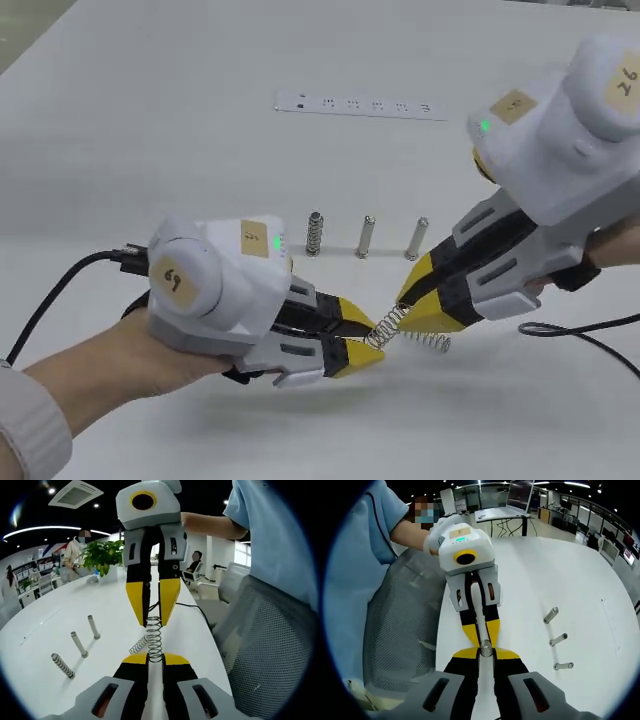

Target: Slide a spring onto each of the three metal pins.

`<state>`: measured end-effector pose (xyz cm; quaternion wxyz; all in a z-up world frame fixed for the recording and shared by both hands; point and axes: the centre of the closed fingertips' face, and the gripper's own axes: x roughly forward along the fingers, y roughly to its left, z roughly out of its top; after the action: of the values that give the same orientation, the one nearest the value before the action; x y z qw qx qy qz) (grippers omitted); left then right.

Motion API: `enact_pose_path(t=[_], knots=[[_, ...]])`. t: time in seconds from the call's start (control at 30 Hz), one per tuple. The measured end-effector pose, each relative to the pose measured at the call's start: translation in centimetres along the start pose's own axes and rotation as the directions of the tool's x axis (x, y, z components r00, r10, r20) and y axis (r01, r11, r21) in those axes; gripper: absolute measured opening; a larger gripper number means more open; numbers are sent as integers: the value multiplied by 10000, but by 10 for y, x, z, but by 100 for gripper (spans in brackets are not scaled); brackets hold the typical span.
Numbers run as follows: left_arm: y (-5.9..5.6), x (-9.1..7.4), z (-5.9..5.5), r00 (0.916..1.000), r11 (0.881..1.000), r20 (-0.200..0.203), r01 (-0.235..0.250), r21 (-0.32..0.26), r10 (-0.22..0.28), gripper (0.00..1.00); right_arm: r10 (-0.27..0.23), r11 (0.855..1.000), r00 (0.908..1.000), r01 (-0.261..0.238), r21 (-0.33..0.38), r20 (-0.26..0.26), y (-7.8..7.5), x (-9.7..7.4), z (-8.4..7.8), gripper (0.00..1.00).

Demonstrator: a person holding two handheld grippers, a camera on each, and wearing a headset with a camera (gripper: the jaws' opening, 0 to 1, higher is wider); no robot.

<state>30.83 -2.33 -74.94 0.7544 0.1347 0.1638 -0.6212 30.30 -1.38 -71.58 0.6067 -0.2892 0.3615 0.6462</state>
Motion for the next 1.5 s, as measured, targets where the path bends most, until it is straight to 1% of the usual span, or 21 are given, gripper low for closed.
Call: enact_pose_path(t=[0.07, 0.1, 0.17, 0.2, 0.3, 0.43, 0.47, 0.53, 0.6, 0.63, 0.7, 0.77, 0.8, 0.93, 1.03, 1.33, 1.5], knots=[[0, 0, 0, 10000, 10000, -16, -17, 45, 17, 2, 56, 10000, 9998, -57, -44, -165, 0, 1, -1, 7], [0, 0, -1, 10000, 10000, -20, -59, -20, 59, 2, 61, 10000, 9997, -63, -52, -254, 0, 1, -1, 7], [0, 1, -1, 9999, 9999, 16, -125, -23, 125, 1, 87, 9999, 9996, -89, -52, -264, -1, 1, -1, 7], [1, 1, -1, 9999, 9998, 29, -145, -110, 146, 1, 70, 10000, 9993, -72, -40, -356, -1, 1, -3, 7], [2, 0, 0, 9998, 9997, 79, -203, -141, 204, 1, 35, 10000, 9993, -36, -37, -374, -4, 0, -3, 8], [3, 0, 1, 9996, 9996, 150, -244, -163, 247, 1, 84, 9999, 9993, -89, -133, -366, -3, -1, -3, 8], [3, 0, 1, 9996, 9996, 144, -249, -156, 251, 1, 16, 9999, 9992, -21, -138, -390, -5, -1, -3, 8], [3, -1, 1, 9995, 9995, 161, -254, -180, 257, 1, 82, 9998, 9992, -91, -201, -398, -3, -1, -3, 8], [3, -1, 1, 9994, 9994, 165, -285, -193, 288, 1, 39, 9996, 9992, -49, -263, -388, -4, -1, -3, 8], [3, -2, 1, 9995, 9994, 196, -261, -229, 265, 1, 142, 9996, 9991, -152, -233, -411, -3, -1, -3, 9], [4, -2, 1, 9993, 9992, 215, -298, -254, 304, 1, 4, 9996, 9991, -15, -278, -423, -5, -1, -3, 13], [4, -2, 0, 9992, 9991, 223, -312, -279, 319, 1, 137, 9997, 9987, -147, -204, -489, -3, -1, -5, 17], [4, -3, 0, 9992, 9991, 221, -325, -285, 332, 1, 62, 9995, 9989, -77, -315, -468, -4, -1, -4, 19], [3, -3, -3, 9993, 9989, 160, -332, -329, 337, 1, 24, 9994, 9985, -43, -357, -553, -6, -2, -5, 27], [3, -4, -3, 9992, 9988, 150, -357, -340, 363, 1, 77, 9989, 9978, -107, -453, -658, -6, -2, -5, 26], [3, -6, -2, 9988, 9982, 156, -455, -383, 462, 1, 335, 9966, 9961, -394, -719, -810, -2, 4, 2, 23], [3, -7, -1, 9986, 9979, 169, -499, -401, 507, 1, 468, 9951, 9944, -548, -829, -949, -1, 9, 2, 21]])
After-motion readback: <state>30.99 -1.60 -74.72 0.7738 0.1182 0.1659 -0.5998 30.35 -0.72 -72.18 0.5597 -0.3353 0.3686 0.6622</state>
